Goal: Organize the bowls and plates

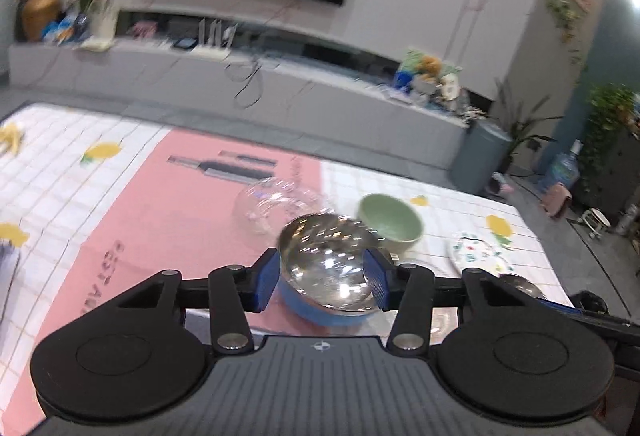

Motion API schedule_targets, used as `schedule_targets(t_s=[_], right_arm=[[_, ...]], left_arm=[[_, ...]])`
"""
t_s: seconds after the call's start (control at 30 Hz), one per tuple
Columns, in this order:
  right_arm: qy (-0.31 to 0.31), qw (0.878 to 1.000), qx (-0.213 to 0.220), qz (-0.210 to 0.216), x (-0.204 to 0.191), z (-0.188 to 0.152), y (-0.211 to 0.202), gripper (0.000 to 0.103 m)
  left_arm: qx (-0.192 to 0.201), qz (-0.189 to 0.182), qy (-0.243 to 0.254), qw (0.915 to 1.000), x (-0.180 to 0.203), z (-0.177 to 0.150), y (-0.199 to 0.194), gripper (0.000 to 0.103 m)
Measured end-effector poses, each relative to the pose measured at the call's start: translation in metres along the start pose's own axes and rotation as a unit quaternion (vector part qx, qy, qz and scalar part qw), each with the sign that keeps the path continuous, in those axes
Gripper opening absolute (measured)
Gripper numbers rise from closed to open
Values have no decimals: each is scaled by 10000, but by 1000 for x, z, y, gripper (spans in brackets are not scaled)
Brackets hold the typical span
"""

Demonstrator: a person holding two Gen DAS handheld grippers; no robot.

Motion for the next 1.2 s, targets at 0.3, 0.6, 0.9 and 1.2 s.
schedule_targets(t_s=[0.3, 0.6, 0.9, 1.2], right_arm=[[-29, 9994, -356, 3, -22, 12, 59, 66], [320, 9931, -1126, 13, -28, 12, 118, 60], [960, 9809, -1675, 223, -19, 4, 149, 37], [1337, 9723, -1877, 396, -14, 1, 156, 25]], left_arm=[[-322, 236, -342, 9986, -28, 11, 33, 60], [-600, 367, -920, 9933, -55, 11, 67, 60], [-818, 298, -1266, 9881, -63, 5, 91, 45], [-1091, 99, -762, 9911, -36, 7, 96, 33]])
Point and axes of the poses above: each gripper's, at about its wrist camera, not at the fingertips, and y roughly the way its jaws point, x to its right, z to its top, the point moved 1 cm from there along y, roughly the way its jaws point, and after that the axes turned 1 degree about x, right-handed, at the moved point
